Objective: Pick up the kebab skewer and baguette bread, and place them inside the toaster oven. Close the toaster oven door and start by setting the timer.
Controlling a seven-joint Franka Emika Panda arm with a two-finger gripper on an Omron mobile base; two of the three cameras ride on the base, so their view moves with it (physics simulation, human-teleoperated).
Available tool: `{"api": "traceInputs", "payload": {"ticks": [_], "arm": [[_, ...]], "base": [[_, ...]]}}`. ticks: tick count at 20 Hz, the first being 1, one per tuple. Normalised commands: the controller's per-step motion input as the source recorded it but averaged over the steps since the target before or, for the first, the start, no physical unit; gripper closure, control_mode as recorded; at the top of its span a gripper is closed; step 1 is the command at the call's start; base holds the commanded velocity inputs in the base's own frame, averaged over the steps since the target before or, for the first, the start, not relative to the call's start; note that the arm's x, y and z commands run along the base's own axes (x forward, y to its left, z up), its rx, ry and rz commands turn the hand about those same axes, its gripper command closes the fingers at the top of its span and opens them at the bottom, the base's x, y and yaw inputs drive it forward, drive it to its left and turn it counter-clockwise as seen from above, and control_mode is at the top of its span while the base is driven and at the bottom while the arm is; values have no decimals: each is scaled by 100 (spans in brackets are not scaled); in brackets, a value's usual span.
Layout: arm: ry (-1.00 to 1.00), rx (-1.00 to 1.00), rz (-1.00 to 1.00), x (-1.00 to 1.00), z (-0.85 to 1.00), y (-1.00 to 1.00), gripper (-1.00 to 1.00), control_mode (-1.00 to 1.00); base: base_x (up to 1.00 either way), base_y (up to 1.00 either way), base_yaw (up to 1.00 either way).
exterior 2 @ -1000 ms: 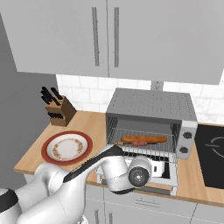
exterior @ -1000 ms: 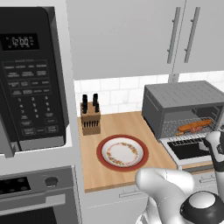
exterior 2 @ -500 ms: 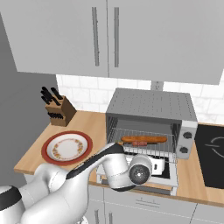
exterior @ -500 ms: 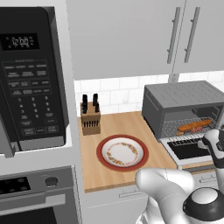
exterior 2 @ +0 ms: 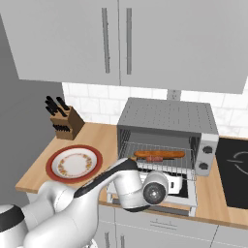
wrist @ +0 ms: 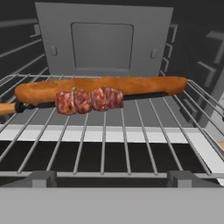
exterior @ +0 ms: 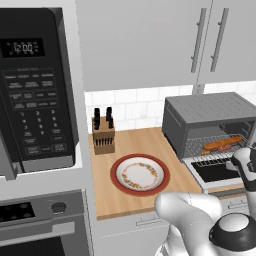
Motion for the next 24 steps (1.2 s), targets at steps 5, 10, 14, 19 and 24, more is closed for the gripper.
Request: {"api": "traceInputs", "payload": {"ticks": [5,10,14,19,24], "arm": [[0,0,0,3,0,0,-100,-100],[0,0,0,2,-5,0,-100,-100],[0,0,0,3,-15,0,-100,-100],[0,0,0,11,-1,0,-100,-100],[0,0,0,9,-1,0,-100,-100]], "base": [[0,0,0],[0,0,0],[0,0,0],[0,0,0],[0,0,0]]}}
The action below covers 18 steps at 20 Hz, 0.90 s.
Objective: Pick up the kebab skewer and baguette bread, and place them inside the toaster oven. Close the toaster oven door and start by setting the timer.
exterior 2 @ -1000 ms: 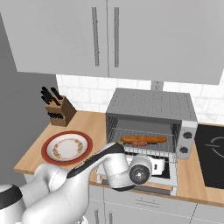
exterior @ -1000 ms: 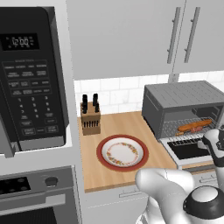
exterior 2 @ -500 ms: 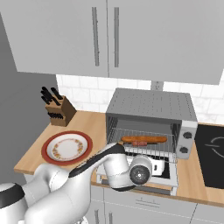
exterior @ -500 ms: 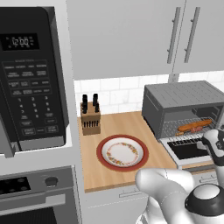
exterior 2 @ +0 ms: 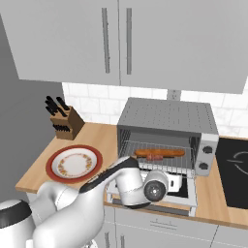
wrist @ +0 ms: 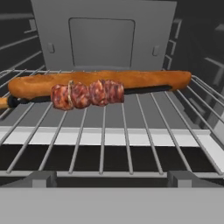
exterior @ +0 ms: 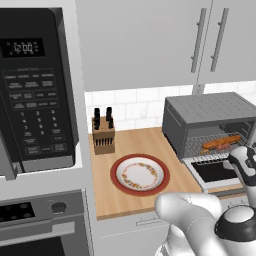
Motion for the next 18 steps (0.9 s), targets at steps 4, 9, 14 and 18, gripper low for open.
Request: {"api": "traceInputs", "payload": {"ticks": [4,9,14,18], "arm": [[0,0,0,9,0,0,-100,-100],[0,0,0,16,0,0,-100,-100],[0,0,0,17,0,0,-100,-100],[0,0,0,18,0,0,-100,-100]], "base": [[0,0,0],[0,0,0],[0,0,0],[0,0,0]]}}
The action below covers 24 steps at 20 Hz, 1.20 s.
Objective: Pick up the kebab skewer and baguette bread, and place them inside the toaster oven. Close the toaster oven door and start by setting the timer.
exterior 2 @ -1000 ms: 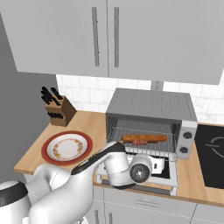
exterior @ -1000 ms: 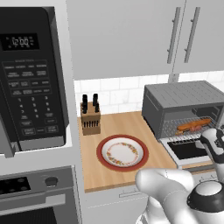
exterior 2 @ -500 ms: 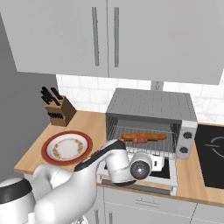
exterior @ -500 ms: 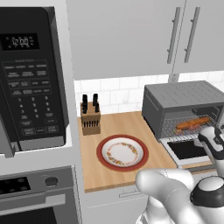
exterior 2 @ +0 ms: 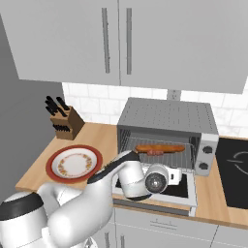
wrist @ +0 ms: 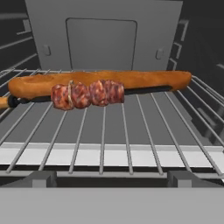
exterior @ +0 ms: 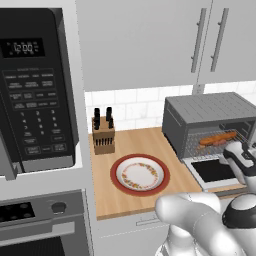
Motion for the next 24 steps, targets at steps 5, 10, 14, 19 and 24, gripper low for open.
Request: {"api": "traceInputs", "payload": {"ticks": [5,10,14,19,24], "arm": [[0,0,0,19,0,0,-100,-100],[0,0,0,20,0,0,-100,-100],[0,0,0,19,0,0,-100,-100],[0,0,0,22,0,0,-100,-100],[0,0,0,23,0,0,-100,-100]], "base": [[0,0,0],[0,0,0],[0,0,0],[0,0,0],[0,0,0]]}}
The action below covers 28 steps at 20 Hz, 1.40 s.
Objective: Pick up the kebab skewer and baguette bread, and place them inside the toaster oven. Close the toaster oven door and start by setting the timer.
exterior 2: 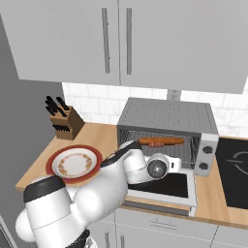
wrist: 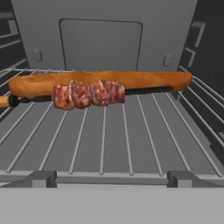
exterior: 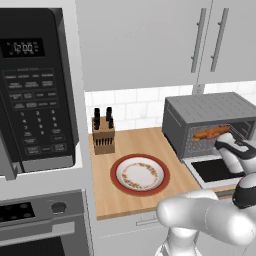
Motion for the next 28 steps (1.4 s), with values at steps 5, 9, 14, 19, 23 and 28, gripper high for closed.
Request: {"api": "traceInputs", "payload": {"ticks": [5,9,14,19,23,28], "arm": [[0,0,0,26,0,0,-100,-100],[0,0,0,28,0,0,-100,-100],[0,0,0,27,0,0,-100,-100],[0,0,0,23,0,0,-100,-100],[0,0,0,17,0,0,-100,-100],[0,0,0,8,0,0,-100,-100]], "base": [[0,0,0],[0,0,0],[0,0,0],[0,0,0],[0,0,0],[0,0,0]]}}
